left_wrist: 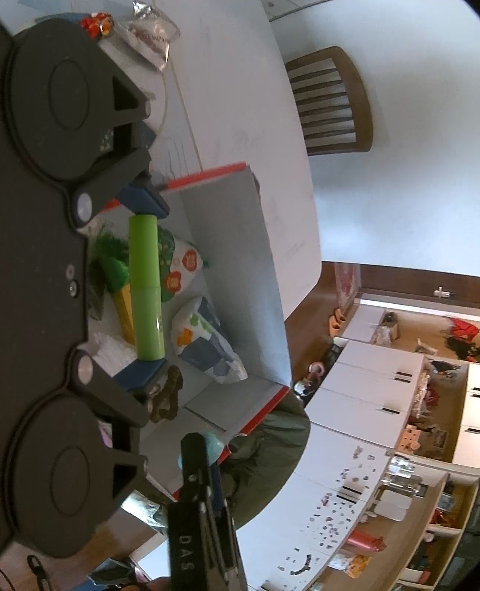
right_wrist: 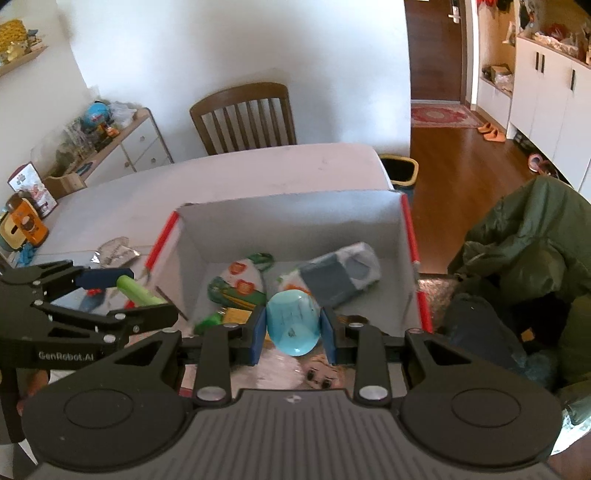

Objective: Organize objects
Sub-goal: 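Carry the green tube with the left tool while the right tool carries the egg over the box, then open the left tool to drop the tube while the right tool releases the egg into the box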

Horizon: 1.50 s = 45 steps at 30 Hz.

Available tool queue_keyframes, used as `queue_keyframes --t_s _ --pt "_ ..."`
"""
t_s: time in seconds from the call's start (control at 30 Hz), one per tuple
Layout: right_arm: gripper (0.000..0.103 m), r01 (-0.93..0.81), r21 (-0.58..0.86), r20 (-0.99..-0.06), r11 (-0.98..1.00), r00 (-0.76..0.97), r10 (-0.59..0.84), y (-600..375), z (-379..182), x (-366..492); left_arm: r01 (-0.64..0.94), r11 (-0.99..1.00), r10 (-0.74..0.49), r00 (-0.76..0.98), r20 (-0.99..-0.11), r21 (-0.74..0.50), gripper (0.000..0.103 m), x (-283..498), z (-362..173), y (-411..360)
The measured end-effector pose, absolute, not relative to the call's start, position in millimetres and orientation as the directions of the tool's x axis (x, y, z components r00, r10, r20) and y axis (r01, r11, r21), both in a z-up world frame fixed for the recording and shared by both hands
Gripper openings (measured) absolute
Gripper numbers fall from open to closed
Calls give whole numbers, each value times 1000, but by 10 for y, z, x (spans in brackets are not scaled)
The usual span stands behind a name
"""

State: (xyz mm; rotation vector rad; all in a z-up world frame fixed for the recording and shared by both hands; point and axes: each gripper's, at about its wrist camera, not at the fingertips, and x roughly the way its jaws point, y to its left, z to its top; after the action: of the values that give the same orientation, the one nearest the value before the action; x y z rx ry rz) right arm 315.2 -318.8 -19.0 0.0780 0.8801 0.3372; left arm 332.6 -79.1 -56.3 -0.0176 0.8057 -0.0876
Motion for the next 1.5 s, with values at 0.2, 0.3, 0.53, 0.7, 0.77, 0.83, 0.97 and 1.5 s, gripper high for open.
queue_keyframes --t_s 0.2,0.3,0.53,0.7,0.77,0.83,0.97,1.5 --pt "31 -281 182 -765 942 561 316 -3202 -333 3234 61 998 -66 660 -749 -35 80 3593 -671 -910" --pt "31 -301 173 -775 938 546 318 -3162 -403 3285 56 998 -48 641 -766 -16 80 3724 -732 -959" --pt "31 -335 151 -800 930 511 314 -3074 -559 3418 36 999 -37 589 -808 -19 80 4002 -849 -1009" --pt "31 -352 123 -827 928 480 292 -3006 -715 3521 21 999 -44 541 -840 -39 80 4146 -956 -1025" --pt "31 -352 115 -837 929 469 282 -2987 -775 3553 31 998 -56 522 -851 -47 80 4177 -1011 -1036" --pt "31 -355 111 -842 928 462 278 -2977 -817 3573 30 999 -50 509 -859 -40 80 4217 -1042 -1047" --pt "31 -360 107 -849 927 451 274 -2963 -874 3601 26 999 -47 487 -872 -40 80 4275 -1094 -1062" --pt "31 -362 102 -863 926 431 264 -2975 -967 3630 59 998 -9 423 -906 17 81 4367 -1168 -1139"
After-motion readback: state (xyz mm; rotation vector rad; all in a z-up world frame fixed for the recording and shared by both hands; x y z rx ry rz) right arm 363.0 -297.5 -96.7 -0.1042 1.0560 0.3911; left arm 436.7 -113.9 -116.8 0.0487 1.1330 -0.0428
